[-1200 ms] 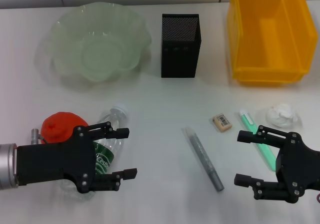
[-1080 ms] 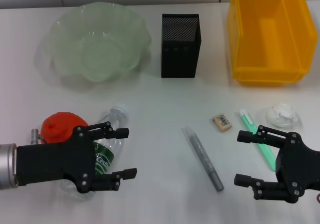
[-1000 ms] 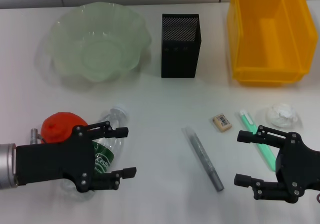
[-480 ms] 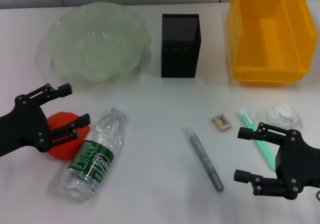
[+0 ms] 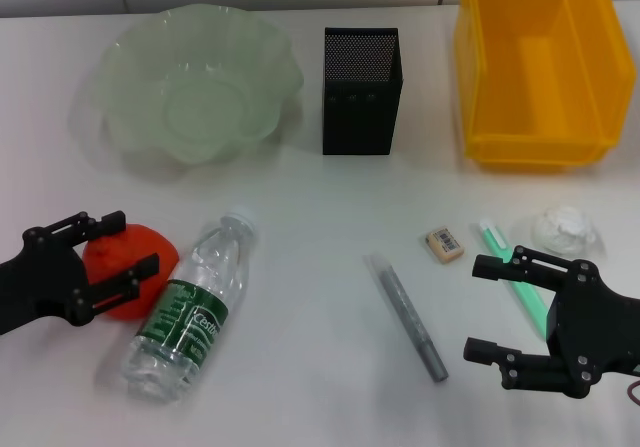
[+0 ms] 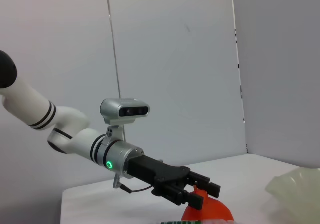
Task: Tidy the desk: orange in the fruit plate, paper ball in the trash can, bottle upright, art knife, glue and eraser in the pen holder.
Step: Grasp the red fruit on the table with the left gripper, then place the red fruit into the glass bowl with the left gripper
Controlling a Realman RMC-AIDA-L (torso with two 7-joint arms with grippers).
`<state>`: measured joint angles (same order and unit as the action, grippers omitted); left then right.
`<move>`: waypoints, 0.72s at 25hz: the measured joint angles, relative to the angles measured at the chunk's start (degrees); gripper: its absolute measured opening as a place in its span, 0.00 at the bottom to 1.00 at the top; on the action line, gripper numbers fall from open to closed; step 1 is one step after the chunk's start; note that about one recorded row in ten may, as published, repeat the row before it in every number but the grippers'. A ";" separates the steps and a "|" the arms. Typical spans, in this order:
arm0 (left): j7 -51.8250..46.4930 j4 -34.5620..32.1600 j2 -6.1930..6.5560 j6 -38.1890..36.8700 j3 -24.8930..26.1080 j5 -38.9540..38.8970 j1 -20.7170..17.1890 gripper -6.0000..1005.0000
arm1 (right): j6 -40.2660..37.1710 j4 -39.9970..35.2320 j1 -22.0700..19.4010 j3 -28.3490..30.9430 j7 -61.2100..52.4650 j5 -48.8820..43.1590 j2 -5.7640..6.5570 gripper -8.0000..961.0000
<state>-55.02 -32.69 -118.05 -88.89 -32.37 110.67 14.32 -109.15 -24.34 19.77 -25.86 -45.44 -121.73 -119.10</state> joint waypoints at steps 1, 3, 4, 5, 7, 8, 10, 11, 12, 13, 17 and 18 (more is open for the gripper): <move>-0.01 0.00 0.00 0.36 0.02 -0.03 -0.05 0.79 | 0.03 0.00 0.00 0.02 -0.03 0.00 0.00 0.83; -0.47 0.00 0.06 1.67 -0.08 0.16 0.13 0.75 | 0.25 0.02 0.00 -0.06 -0.04 0.00 0.00 0.83; -0.85 0.00 0.09 2.47 -0.23 0.45 0.26 0.71 | 0.40 0.04 0.00 -0.14 -0.05 0.00 0.00 0.83; -1.22 0.00 0.09 3.26 -0.40 0.82 0.38 0.67 | 0.57 0.06 0.00 -0.24 -0.05 0.00 0.00 0.83; -1.53 0.00 0.03 4.18 -0.45 1.68 0.59 0.59 | 0.71 0.14 0.00 -0.31 -0.06 0.00 0.00 0.83; -1.51 0.00 0.01 4.16 -0.43 1.79 0.61 0.55 | 0.71 0.16 0.00 -0.32 -0.07 0.00 0.00 0.83; -1.50 -0.02 0.00 4.09 -0.34 1.82 0.60 0.48 | 0.71 0.20 0.00 -0.27 -0.08 0.00 0.00 0.83; -1.53 -0.06 -0.01 4.15 -0.14 1.83 0.61 0.45 | 0.71 0.21 -0.03 -0.14 -0.09 0.00 0.00 0.83; -1.53 -0.06 -0.01 4.15 -0.14 1.83 0.61 0.41 | 0.71 0.21 -0.03 -0.14 -0.09 0.00 0.00 0.83; -1.55 -0.11 -0.02 4.17 -0.09 1.81 0.62 0.38 | 0.71 0.21 -0.07 -0.06 -0.09 0.00 0.00 0.83; -1.56 -0.65 -0.02 3.30 0.32 0.95 0.56 0.29 | 0.66 0.20 -0.19 0.06 -0.09 0.00 0.00 0.83; -1.56 -0.65 -0.02 3.30 0.32 0.95 0.56 0.27 | 0.66 0.20 -0.19 0.06 -0.09 0.00 0.00 0.83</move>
<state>-56.58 -33.34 -118.07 -85.59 -32.05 111.61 14.88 -108.49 -24.15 19.58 -25.79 -45.53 -121.73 -119.09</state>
